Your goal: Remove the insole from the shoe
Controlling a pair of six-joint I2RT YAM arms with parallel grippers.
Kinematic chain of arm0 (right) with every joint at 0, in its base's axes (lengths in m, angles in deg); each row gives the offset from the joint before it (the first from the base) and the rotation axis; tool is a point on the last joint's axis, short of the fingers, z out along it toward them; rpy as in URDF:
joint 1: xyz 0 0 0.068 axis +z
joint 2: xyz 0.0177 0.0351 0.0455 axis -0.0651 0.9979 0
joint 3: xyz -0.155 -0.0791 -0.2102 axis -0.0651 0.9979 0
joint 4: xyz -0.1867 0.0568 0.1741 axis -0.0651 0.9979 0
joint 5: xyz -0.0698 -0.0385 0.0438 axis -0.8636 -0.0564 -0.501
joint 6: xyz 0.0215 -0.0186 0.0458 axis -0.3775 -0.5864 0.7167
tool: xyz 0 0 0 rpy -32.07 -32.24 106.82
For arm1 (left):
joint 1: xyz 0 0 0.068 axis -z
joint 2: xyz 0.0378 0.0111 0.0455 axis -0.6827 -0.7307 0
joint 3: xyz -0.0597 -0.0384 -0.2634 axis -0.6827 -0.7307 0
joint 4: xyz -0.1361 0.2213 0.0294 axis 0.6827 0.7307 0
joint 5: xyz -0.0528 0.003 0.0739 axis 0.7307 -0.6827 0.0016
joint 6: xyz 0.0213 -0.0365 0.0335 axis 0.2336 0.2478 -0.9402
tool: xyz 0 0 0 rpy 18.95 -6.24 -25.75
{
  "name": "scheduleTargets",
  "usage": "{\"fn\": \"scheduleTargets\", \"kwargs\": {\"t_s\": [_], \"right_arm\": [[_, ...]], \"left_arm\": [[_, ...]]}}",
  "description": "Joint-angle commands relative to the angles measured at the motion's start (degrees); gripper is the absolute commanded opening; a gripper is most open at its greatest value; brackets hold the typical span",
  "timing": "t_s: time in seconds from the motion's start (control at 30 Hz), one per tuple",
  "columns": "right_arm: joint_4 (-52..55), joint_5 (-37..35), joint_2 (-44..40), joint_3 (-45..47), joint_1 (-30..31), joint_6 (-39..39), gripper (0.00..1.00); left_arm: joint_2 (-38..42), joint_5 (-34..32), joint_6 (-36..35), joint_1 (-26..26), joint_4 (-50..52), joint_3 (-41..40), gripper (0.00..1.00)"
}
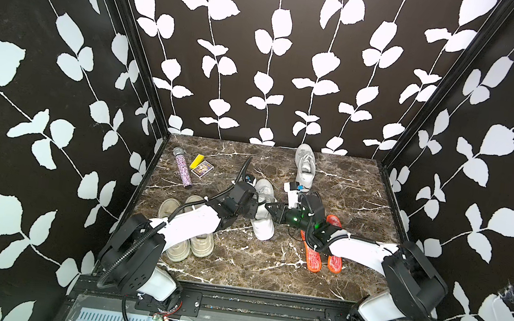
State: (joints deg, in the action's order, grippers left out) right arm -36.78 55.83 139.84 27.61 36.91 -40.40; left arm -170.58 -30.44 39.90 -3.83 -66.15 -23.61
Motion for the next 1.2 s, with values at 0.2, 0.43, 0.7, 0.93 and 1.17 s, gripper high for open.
{"fn": "scheduleTargets", "kwargs": {"t_s": [0.2, 0.43, 0.7, 0.93, 1.17], "right_arm": [[-6.84, -3.61, -10.35, 1.04, -0.13, -5.91, 0.00], [6.27, -7.08, -19.42, 2.00, -0.17, -12.43, 0.00], [16.80, -12.01, -29.09, 5.24, -0.13, -14.90, 0.00], [21.91, -17.16, -31.47, 8.09, -0.31, -13.85, 0.00], [20.70, -14.93, -29.51, 10.44, -0.37, -9.88, 0.00]], "left_arm": [[-2.33, -3.29, -2.02, -1.34, 7.21, 1.25, 0.00], [-1.63, -6.26, -4.44, -1.43, 10.99, 3.20, 0.00], [-0.03, -5.34, -6.07, -1.65, 13.98, 3.99, 0.00], [8.23, -4.96, -5.60, -1.69, 19.58, -0.98, 0.00], [14.61, -13.01, -1.48, -1.87, 26.43, -5.71, 0.00]]}}
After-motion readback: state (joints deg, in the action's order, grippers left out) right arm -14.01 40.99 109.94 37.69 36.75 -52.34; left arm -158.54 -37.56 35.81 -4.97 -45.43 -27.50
